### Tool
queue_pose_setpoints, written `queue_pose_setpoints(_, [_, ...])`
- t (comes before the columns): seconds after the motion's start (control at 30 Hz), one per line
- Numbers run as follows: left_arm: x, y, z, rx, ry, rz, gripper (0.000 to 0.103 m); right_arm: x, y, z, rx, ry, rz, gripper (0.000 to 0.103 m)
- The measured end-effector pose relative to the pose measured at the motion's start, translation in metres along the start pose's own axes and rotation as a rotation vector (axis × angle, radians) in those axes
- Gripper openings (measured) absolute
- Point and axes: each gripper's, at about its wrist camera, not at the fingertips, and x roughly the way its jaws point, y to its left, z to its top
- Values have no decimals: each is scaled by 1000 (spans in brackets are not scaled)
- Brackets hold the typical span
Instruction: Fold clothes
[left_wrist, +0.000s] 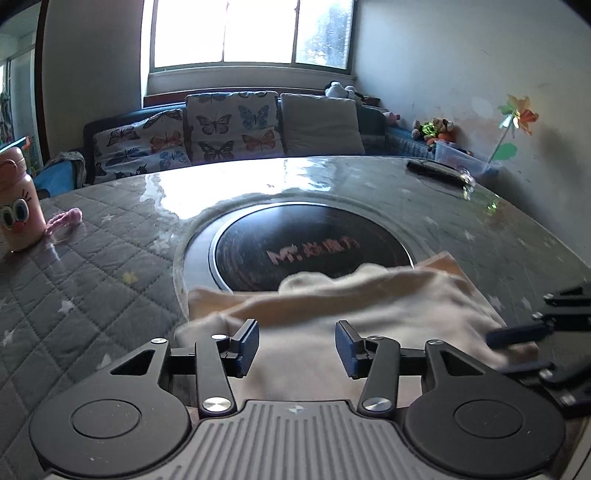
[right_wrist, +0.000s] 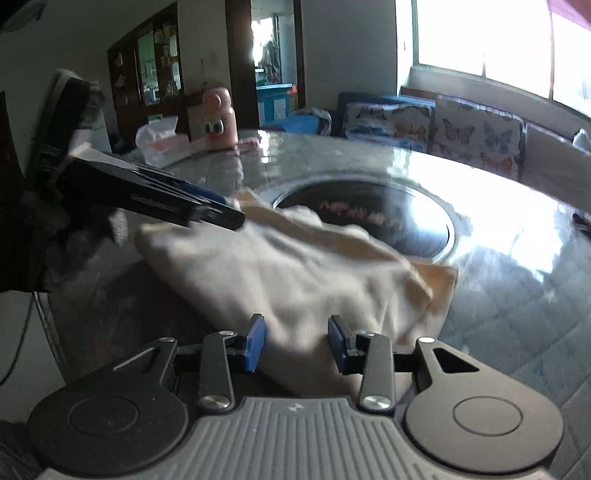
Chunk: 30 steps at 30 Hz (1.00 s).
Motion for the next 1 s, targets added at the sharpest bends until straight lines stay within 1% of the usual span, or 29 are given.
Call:
queue_pose_setpoints(0.07, [-8, -5, -10, 20, 0, 16, 49, 1, -2, -4, 16, -2, 5, 38])
queue_pose_setpoints(0.13, [-16, -8, -18, 24, -3, 30, 49, -2, -1, -1, 13, -8, 0, 38])
queue_pose_setpoints(0.27, [-28, -5, -29, -2, -26, 75, 49, -7, 7, 11, -24, -48, 4, 38])
queue_pose_setpoints(0.43, [-34, -1, -39, -35, -38, 109, 49, 7, 17, 24, -37, -79, 11, 38])
queue_pose_setpoints(0.53, [-34, 2, -45, -52, -32, 118, 49, 25, 23, 26, -53, -52, 17, 38])
queue_pose_setpoints(0.6, [-36, 2, -46, -57, -35, 117, 49, 35, 24, 23, -64, -15, 19, 38])
queue_pose_setpoints(0.77, [-47, 9, -46, -92, -61, 125, 49, 30, 28, 30, -77, -37, 21, 38])
queue_pose_setpoints(0.83, [-46, 14, -49, -107, -52, 138, 49, 32, 32, 34, -91, -41, 32, 38])
queue_pose_setpoints(1.0, [-49, 20, -61, -134, -35, 145, 51, 51, 45, 38, -142, -5, 69, 38])
